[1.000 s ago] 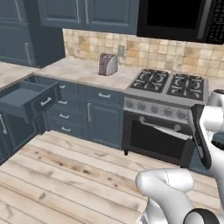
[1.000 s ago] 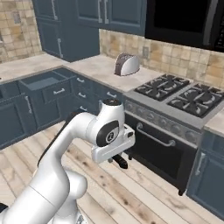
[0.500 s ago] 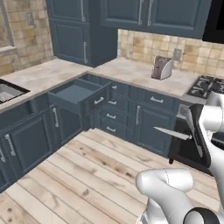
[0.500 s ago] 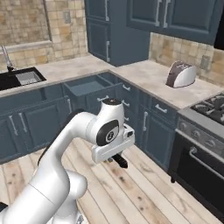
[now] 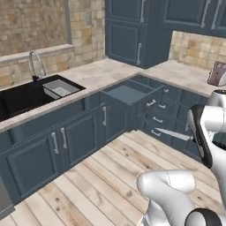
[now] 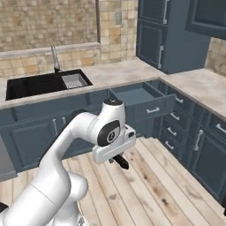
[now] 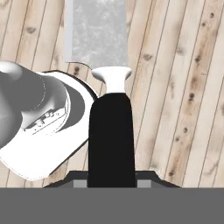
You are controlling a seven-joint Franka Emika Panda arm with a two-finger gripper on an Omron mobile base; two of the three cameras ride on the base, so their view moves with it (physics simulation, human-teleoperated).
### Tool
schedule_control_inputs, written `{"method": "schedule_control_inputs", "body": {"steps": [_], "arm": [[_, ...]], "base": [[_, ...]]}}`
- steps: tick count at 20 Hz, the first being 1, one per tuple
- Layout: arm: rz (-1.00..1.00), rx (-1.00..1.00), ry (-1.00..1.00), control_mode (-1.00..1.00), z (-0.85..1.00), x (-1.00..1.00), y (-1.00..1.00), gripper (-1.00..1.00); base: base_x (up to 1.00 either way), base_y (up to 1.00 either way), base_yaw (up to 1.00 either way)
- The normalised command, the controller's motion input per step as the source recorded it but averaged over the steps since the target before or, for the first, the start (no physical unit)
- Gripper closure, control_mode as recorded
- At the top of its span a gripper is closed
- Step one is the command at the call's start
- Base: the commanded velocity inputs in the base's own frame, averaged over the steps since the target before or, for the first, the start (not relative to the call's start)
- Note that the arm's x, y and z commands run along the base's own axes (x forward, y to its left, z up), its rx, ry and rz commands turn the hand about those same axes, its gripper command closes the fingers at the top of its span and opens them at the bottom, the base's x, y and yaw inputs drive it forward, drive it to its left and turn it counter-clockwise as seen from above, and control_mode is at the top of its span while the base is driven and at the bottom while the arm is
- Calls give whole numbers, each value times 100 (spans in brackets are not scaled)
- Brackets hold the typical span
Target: Pick up the knife from the drawer and place it on the cutting board. Then place the meat from the plate to the cutting board.
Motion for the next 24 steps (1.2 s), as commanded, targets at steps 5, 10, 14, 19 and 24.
{"method": "schedule_control_inputs", "body": {"steps": [5,10,14,19,24], "arm": [[0,0,0,100,0,0,0,100],[0,0,0,100,0,0,0,100],[0,0,0,100,0,0,0,100],[0,0,0,100,0,0,0,100],[0,0,0,100,0,0,0,100]], "base": [[10,97,30],[10,100,23],[6,100,21],[4,100,19],[9,100,18]]}}
